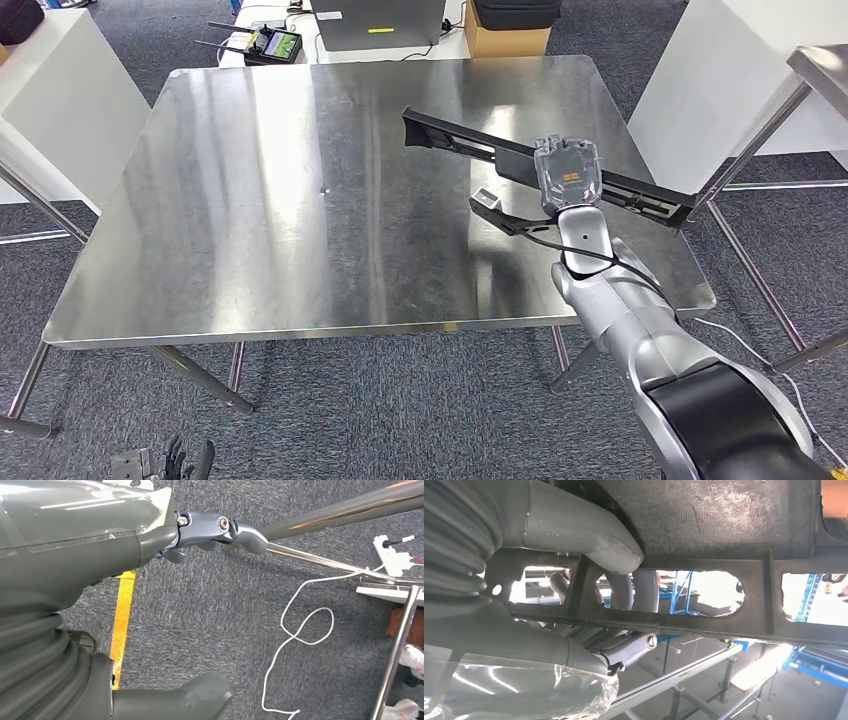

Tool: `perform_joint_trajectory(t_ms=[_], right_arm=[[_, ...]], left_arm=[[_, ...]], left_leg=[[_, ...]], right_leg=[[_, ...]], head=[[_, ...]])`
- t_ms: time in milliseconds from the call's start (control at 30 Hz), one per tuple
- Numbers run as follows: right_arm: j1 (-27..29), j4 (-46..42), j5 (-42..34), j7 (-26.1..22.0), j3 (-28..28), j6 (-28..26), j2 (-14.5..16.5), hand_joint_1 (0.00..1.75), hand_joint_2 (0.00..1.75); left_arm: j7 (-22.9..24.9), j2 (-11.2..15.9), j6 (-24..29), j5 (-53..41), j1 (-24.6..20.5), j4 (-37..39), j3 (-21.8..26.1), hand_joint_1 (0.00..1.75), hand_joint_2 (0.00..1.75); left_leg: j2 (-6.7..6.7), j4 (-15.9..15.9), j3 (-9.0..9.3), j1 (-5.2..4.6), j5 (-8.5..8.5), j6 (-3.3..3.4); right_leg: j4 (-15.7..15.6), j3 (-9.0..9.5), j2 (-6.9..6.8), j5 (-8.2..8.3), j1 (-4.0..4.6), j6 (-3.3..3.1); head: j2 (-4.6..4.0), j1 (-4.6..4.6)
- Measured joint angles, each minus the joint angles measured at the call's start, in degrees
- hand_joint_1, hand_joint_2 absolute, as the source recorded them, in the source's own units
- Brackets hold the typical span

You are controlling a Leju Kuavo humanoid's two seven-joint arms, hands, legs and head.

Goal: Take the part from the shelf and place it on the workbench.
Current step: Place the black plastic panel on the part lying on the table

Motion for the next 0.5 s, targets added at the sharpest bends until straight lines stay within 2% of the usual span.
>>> perform_joint_trajectory(t_ms=[133, 267, 333, 467, 500], right_arm=[[0.0, 1.8, 0.0, 0.0, 1.2, 0.1, 0.9, 1.75, 1.75], [0.2, 3.9, 0.0, 0.2, 2.6, 0.4, 2.6, 0.00, 0.00], [0.4, 4.7, 0.0, 0.3, 3.2, 0.7, 3.5, 0.00, 0.00], [0.5, 5.8, 0.0, 0.2, 3.8, 1.1, 4.5, 0.00, 0.00], [0.5, 5.9, 0.0, 0.1, 3.8, 1.1, 4.6, 0.00, 0.00]], left_arm=[[0.0, -0.2, -0.3, 0.1, 0.1, -0.7, 0.0, 0.00, 1.75], [0.0, -0.2, -0.4, 0.6, 0.1, -1.1, 0.0, 0.00, 1.75], [0.0, -0.2, -0.6, 0.7, 0.1, -1.3, 0.0, 0.00, 1.75], [0.0, -0.2, -0.9, 0.9, 0.4, -1.3, 0.0, 0.00, 0.00], [0.0, -0.2, -0.9, 0.9, 0.4, -1.3, 0.0, 0.00, 0.00]], left_leg=[[0.00, 0.0, -0.01, 0.00, 0.00, 0.00], [0.05, 0.0, 0.03, 0.01, 0.00, 0.00], [0.04, 0.0, 0.03, 0.02, 0.00, 0.00], [0.00, 0.0, 0.02, 0.03, 0.00, -0.01], [0.01, 0.0, 0.02, 0.03, 0.00, -0.01]], right_leg=[[0.0, 0.00, 0.00, 0.00, -0.03, 0.00], [0.0, 0.00, 0.03, 0.00, -0.03, 0.00], [0.0, 0.00, 0.02, 0.00, -0.01, 0.00], [0.0, 0.00, 0.00, 0.00, 0.01, 0.00], [0.0, 0.00, 0.00, 0.00, 0.01, 0.00]], head=[[-0.01, 0.01], [-0.01, -0.01], [-0.01, -0.02], [-0.01, -0.01], [-0.01, -0.01]])
